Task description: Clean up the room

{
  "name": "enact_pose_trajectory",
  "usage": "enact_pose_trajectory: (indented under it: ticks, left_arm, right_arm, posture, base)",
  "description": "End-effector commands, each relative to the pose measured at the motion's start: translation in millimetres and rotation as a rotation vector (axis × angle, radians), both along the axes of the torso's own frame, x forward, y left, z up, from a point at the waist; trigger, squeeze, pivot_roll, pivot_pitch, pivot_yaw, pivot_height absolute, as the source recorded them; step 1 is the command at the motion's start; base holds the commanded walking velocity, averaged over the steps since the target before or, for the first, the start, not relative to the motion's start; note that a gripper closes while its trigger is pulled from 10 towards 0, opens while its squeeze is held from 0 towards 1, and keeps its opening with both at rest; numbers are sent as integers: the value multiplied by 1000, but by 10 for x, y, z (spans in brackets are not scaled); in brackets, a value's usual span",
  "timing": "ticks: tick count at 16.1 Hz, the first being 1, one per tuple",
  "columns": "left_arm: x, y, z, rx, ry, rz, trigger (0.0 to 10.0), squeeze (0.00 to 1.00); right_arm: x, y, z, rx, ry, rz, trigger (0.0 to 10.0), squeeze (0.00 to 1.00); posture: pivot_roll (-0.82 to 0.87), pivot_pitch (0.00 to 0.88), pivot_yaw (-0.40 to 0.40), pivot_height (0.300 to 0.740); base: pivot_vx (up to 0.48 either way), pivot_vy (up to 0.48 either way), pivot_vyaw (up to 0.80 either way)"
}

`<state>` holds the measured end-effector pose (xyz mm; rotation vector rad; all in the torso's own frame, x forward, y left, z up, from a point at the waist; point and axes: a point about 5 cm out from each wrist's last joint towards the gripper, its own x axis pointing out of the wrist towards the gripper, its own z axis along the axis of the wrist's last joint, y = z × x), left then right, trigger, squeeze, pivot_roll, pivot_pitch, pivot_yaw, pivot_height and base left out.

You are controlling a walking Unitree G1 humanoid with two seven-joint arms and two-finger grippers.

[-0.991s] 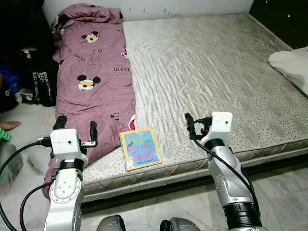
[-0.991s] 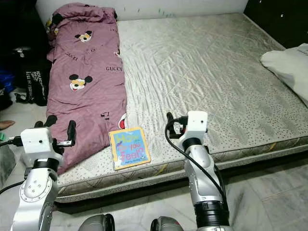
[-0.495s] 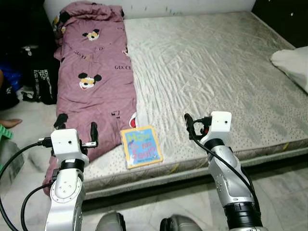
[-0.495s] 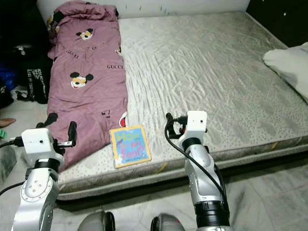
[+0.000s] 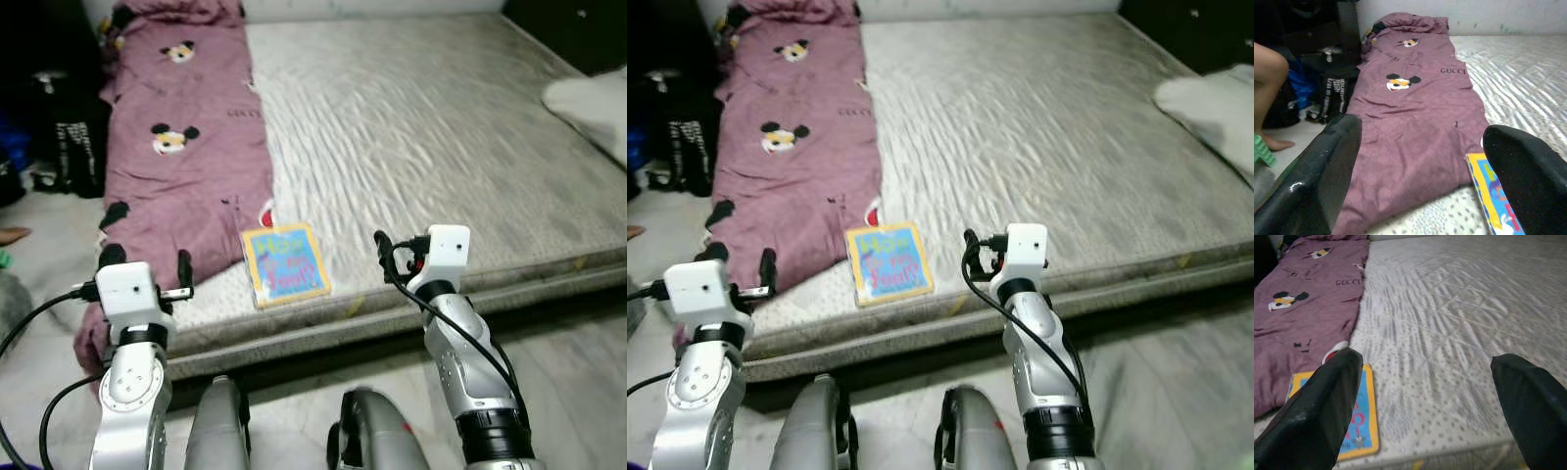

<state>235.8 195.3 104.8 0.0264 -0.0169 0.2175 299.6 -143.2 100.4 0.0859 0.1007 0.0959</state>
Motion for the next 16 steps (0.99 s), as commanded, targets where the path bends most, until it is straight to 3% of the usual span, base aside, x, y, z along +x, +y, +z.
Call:
enact_pose_trajectory:
  ticks: [1, 10, 13, 16]
  left_arm:
    - [9, -3, 15, -3, -7, 5, 10000, 0]
    - [21, 13, 21, 5, -9, 19, 10000, 0]
    - [23, 13, 19, 7, -9, 20, 10000, 0]
    - [30, 21, 24, 10, -13, 35, 10000, 0]
  right_arm:
    - [12, -14, 20, -3, -4, 6, 10000, 0]
    - [36, 47, 18, -7, -3, 44, 10000, 0]
    - [36, 53, 15, -7, -4, 47, 10000, 0]
    - [39, 57, 18, -7, -5, 45, 10000, 0]
  posture:
    - [-45, 141, -38, 631]
    - [-38, 130, -48, 631]
    - [-38, 130, -48, 598]
    - [-39, 131, -46, 593]
  base:
    - [0, 0, 0]
    - [0, 0, 0]
    - [0, 0, 0]
    - [0, 0, 0]
